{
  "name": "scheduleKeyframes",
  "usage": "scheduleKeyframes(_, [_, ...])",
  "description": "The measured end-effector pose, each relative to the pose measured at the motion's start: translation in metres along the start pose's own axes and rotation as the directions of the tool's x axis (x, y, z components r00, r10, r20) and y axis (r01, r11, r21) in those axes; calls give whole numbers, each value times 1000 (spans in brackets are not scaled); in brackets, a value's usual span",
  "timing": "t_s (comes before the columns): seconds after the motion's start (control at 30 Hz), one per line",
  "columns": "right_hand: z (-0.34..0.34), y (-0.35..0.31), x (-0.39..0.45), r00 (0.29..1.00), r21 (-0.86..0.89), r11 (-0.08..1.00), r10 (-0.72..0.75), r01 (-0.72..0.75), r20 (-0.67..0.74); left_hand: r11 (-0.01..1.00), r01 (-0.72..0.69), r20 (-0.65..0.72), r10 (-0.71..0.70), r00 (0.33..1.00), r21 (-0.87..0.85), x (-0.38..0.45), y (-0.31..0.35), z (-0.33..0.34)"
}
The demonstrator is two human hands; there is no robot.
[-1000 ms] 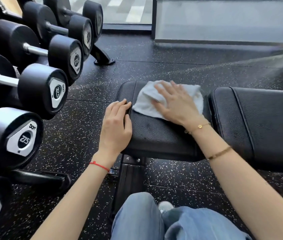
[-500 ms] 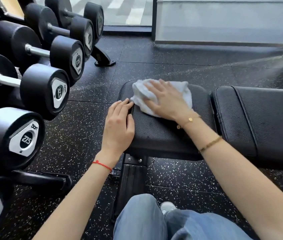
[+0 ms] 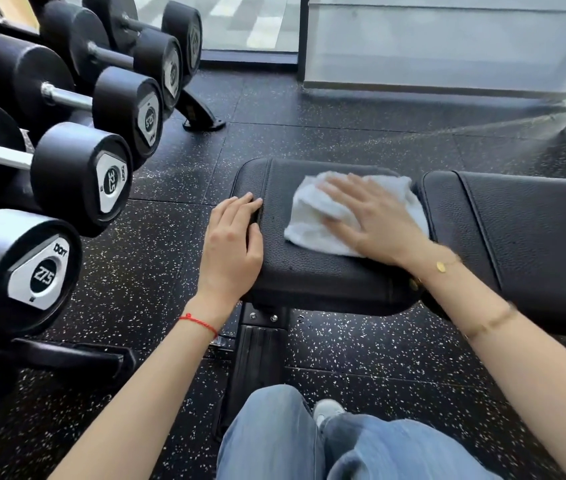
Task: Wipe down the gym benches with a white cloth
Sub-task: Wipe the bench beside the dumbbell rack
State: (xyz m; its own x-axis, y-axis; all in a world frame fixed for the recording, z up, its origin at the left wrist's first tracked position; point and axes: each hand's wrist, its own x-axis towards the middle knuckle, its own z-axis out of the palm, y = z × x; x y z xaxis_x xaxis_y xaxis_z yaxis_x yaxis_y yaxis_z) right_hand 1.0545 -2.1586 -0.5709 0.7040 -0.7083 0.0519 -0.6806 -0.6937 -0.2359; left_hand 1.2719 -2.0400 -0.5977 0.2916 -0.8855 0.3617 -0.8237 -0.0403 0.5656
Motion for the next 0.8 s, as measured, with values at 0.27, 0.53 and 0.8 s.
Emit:
scheduleKeyframes(0.27, [9, -31, -45, 983, -193, 964, -175, 183, 56, 1000, -9, -6, 9, 1000, 10, 0, 2, 1])
scheduleKeyframes(0.53, [31, -20, -95, 937, -306, 925, -293, 227, -192, 997, -59, 81, 55, 995, 57, 5, -4, -10])
scheduleKeyframes(0.8, [54, -76, -64, 882, -515, 827, -398, 226, -251, 992, -114, 76, 110, 991, 47, 11, -19, -13])
